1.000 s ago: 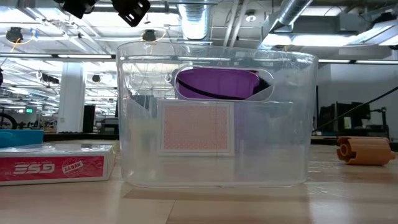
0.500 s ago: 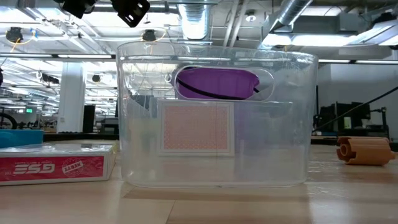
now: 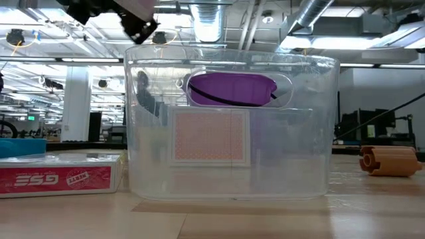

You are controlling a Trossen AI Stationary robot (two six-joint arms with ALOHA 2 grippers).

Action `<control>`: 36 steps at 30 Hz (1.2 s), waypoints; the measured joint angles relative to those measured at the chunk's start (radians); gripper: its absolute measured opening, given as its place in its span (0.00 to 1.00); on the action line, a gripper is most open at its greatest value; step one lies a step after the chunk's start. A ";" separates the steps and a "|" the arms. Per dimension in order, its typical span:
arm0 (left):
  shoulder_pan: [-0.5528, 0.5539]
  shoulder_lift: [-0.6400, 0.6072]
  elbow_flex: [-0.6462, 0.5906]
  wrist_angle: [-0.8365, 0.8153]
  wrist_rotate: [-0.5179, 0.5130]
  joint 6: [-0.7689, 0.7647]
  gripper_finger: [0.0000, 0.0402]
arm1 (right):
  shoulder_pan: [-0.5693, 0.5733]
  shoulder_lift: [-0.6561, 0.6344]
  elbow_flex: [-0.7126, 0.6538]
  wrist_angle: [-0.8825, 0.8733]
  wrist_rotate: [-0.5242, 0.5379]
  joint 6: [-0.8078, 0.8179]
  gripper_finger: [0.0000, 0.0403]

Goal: Pick & Place Toys
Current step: Put the pink deck of cards into the bottom transparent bin

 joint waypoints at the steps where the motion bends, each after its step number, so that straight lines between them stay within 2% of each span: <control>1: 0.009 0.000 0.000 -0.017 0.007 0.000 0.84 | 0.004 -0.006 0.000 -0.027 0.008 0.001 0.15; 11: 0.076 -0.008 0.000 -0.082 0.014 0.048 0.82 | 0.067 -0.070 -0.001 -0.355 0.026 0.111 0.15; 14: 0.105 -0.040 -0.001 -0.107 -0.015 0.051 0.82 | 0.081 -0.070 -0.001 -0.436 0.014 0.186 0.15; 17: 0.138 -0.099 -0.001 -0.159 -0.083 0.083 0.82 | 0.084 -0.064 -0.001 -0.472 -0.062 0.259 0.15; 20: 0.176 -0.171 0.000 -0.191 -0.191 0.127 0.82 | 0.083 -0.059 0.006 -0.511 -0.084 0.320 0.15; 23: 0.207 -0.242 0.003 -0.192 -0.360 0.169 0.82 | 0.069 -0.060 0.042 -0.541 -0.087 0.367 0.15; 28: 0.229 -0.340 0.004 -0.169 -0.737 0.221 0.81 | 0.046 -0.060 0.112 -0.586 -0.077 0.437 0.15; 30: 0.228 -0.366 0.004 -0.146 -0.859 0.221 0.81 | 0.046 -0.061 0.122 -0.590 -0.052 0.465 0.15; 32: 0.227 -0.377 0.004 -0.126 -0.927 0.222 0.80 | 0.051 -0.060 0.121 -0.596 -0.029 0.499 0.15; 36: 0.227 -0.375 0.004 -0.072 -0.937 0.243 0.77 | 0.071 -0.038 0.124 -0.592 -0.004 0.559 0.15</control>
